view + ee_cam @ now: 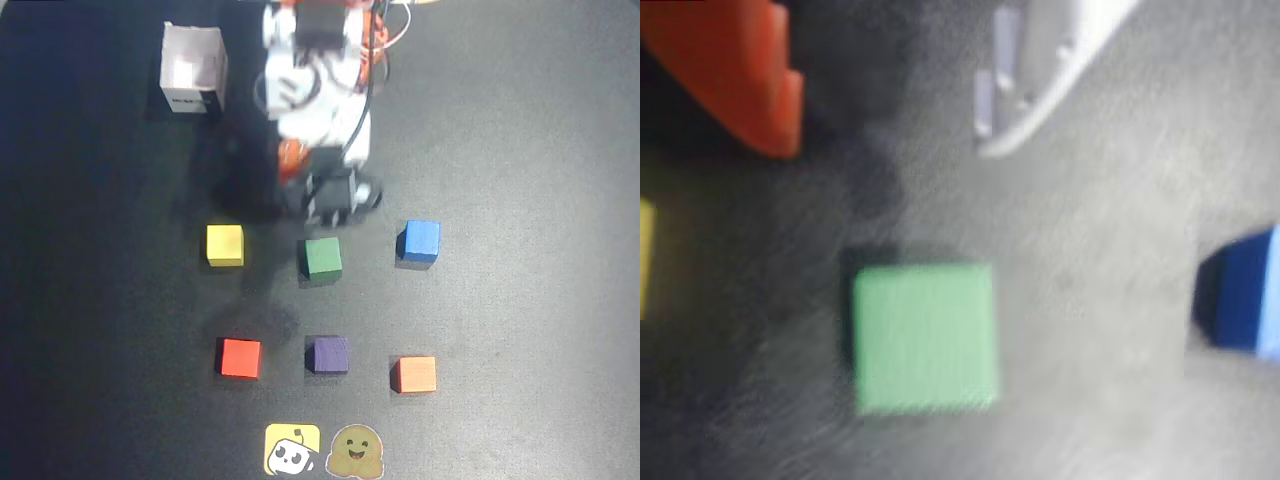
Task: Put the yellow cube on top of the red cube.
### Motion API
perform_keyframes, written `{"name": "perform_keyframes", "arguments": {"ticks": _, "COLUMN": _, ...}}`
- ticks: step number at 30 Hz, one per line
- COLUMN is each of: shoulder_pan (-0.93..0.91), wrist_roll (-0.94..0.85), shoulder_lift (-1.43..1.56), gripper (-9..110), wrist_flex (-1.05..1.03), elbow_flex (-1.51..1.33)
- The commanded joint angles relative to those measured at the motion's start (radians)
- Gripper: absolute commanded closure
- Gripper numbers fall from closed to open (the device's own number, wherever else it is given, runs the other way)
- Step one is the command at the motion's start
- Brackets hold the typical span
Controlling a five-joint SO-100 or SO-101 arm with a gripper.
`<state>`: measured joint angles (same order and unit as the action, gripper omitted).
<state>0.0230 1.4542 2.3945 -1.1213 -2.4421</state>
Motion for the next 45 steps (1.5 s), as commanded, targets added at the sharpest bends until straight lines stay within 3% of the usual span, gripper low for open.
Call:
{"name": "perform_keyframes", "arguments": {"ticks": 1, "shoulder_pan": -0.025, "wrist_roll": 0.014, "shoulder_lift": -0.103, "gripper": 88, "wrist_flex": 0.038, "elbow_flex": 0.109}}
{"name": "perform_keyframes", "arguments": {"ticks": 21, "shoulder_pan": -0.256, "wrist_roll": -0.012, "shoulder_lift": -0.29, "gripper": 88, "wrist_flex": 0.144, "elbow_flex": 0.19}}
{"name": "perform_keyframes", "arguments": {"ticks": 32, "shoulder_pan": -0.334, "wrist_roll": -0.387, "shoulder_lift": -0.353, "gripper": 88, "wrist_flex": 0.187, "elbow_flex": 0.213}}
{"name": "perform_keyframes", "arguments": {"ticks": 45, "shoulder_pan": -0.357, "wrist_roll": -0.371, "shoulder_lift": -0.459, "gripper": 86, "wrist_flex": 0.196, "elbow_flex": 0.206}}
